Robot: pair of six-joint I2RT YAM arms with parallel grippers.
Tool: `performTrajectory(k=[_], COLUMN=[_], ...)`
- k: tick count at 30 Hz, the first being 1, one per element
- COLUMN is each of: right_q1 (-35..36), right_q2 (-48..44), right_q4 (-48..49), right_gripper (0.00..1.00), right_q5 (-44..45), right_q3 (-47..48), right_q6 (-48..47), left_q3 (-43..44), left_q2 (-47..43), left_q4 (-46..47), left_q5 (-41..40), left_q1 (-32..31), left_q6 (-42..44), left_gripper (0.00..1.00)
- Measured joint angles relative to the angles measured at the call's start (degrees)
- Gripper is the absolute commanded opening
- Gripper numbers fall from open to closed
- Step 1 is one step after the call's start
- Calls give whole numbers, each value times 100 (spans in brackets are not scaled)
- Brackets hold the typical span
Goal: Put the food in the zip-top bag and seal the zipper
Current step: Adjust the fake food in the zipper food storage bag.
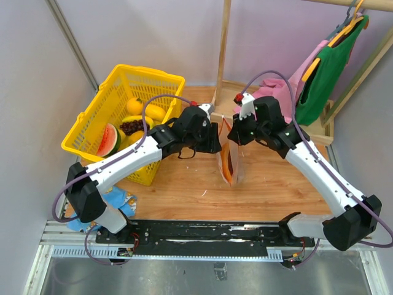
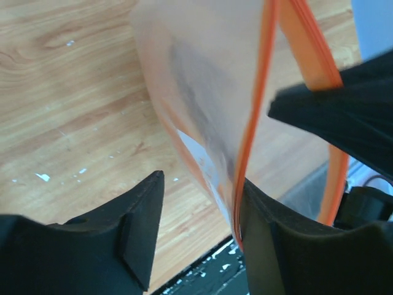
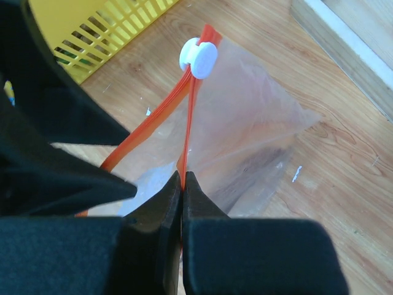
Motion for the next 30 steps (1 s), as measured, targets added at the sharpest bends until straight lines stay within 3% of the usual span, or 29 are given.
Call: performTrajectory(k=[5,6,13,20,24,30], right_q1=[116,138,402,597,693,704], right_q2=[0,0,0,-61,-188,-210], right_q4=[-105,-136,-470,-726,-776,-1019], right_gripper=[7,11,32,37,33,10], right_q5=[26,63,632,1329,1513,1836], right_q3=[31,33,39,-42,-304,-435], right_q6=[-55,-61,-44,149,341,417], left_q3=[50,76,105,107,105,83], left_q2=[173,219,304,304,302,212], left_q4=[26,59,219,315,376,391], left_q5=[7,31,166,205,188,17], left_q1=[111,109,109,109,109,109], left_q6=[129,138,114,-31,-107,-144], left_gripper=[4,1,0,0,0,0])
